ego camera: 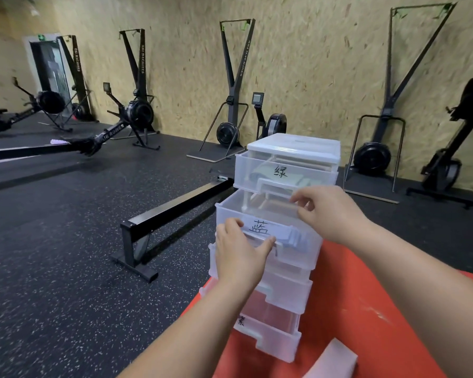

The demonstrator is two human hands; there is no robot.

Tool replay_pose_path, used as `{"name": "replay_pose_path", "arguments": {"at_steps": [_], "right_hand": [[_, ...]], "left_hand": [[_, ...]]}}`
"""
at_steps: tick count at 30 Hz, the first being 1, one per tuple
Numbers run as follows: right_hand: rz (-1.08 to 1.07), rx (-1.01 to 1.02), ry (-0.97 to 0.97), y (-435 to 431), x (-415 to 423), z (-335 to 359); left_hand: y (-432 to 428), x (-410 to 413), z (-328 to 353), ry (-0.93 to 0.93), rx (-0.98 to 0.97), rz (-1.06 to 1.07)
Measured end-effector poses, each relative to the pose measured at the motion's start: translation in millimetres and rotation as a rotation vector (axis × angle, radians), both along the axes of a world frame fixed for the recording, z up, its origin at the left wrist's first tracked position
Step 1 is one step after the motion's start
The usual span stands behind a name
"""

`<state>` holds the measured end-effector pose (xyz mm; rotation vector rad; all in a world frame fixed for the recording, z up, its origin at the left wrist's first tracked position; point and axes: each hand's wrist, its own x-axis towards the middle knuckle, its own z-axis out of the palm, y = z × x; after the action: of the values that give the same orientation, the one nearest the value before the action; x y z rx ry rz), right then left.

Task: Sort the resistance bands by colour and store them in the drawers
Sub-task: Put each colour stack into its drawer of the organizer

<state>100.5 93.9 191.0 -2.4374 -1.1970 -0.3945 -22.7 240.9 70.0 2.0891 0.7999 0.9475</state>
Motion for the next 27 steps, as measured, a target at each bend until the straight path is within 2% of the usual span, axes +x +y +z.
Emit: {"name": "replay_pose_path", "arguments": {"at_steps": [3,8,13,18,21,27], "right_hand": [[-0.048,0.118,-0.046,-25.6,-0.6,-7.6],[-0.137,0.211,0.007,-63.1,0.1,-29.6],[-0.204,0.199,0.081,-93.6,-4.3,-52.1],[-0.242,0.110,0.131,-122.5,-17.4,-72.7],[-0.261,0.064,0.176,-140.8,-27.8,-87.8],[-0.283,0.016,0.284,-180.1,-55.5,-142.5]], "left_hand": [[0.9,15.7,7.4,0.033,-0.003,-0.008],[2.7,33.4,22.7,0.116,-0.030,-0.087],[-1.6,31.4,32.6,0.207,-0.045,-0.183],[-30.6,12.8,27.1,0.191,0.043,-0.225],[-56.2,-5.7,13.1,0.173,0.152,-0.272],[-113.3,-49.0,-42.0,0.211,0.206,-0.505]]}}
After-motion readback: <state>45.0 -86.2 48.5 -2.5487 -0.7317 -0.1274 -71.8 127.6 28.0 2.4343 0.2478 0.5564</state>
